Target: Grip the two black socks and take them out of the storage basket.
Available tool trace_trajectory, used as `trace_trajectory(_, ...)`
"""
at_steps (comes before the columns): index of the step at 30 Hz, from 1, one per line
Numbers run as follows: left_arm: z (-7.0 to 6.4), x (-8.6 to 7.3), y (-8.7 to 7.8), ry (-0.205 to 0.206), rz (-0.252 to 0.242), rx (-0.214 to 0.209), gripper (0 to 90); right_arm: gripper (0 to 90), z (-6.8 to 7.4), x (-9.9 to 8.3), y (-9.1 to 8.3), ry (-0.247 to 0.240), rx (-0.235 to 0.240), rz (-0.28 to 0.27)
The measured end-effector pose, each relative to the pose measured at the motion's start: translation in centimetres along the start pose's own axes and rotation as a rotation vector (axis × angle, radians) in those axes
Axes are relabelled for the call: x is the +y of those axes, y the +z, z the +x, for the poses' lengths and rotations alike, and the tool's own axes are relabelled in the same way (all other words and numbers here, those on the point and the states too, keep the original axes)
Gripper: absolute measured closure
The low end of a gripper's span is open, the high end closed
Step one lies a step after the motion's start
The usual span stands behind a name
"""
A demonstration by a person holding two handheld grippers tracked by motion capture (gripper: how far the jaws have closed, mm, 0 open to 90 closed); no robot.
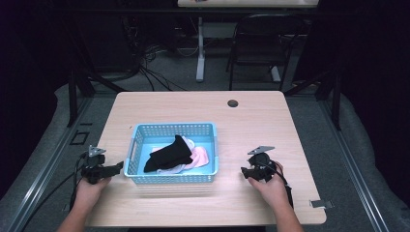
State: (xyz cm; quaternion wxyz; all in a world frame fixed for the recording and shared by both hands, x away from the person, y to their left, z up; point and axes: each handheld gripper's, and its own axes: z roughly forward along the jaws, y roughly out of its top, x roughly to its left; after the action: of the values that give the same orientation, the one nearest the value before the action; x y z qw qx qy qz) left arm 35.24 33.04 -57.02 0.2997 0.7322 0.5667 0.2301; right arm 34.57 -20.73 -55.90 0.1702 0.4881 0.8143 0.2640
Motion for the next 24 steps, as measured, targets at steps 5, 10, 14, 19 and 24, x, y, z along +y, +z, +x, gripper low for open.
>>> trace_trajectory(5, -0.10, 0.01, 0.05, -0.002, -0.006, 0.000, 21.8, 47.1, 0.42, 0.11, 0.19, 0.008, 0.018, -0.002)
trace_trajectory(10, -0.12, 0.06, 0.10, 0.001, -0.002, -0.002, 21.8, 50.0, 0.53, 0.01, 0.18, 0.036, 0.049, -0.006)
trace_trajectory(14, -0.13, 0.05, 0.09, 0.000, -0.005, -0.001, 21.7, 53.7, 0.34, 0.03, -0.11, 0.028, 0.046, -0.018)
trace_trajectory(19, -0.13, 0.06, 0.10, 0.002, 0.001, -0.003, 21.7, 54.7, 0.27, 0.02, -0.21, 0.030, 0.049, -0.028)
trace_trajectory(24, -0.18, 0.00, 0.21, 0.002, 0.003, -0.001, 21.7, 54.8, 0.09, 0.01, -0.03, 0.042, 0.066, -0.010)
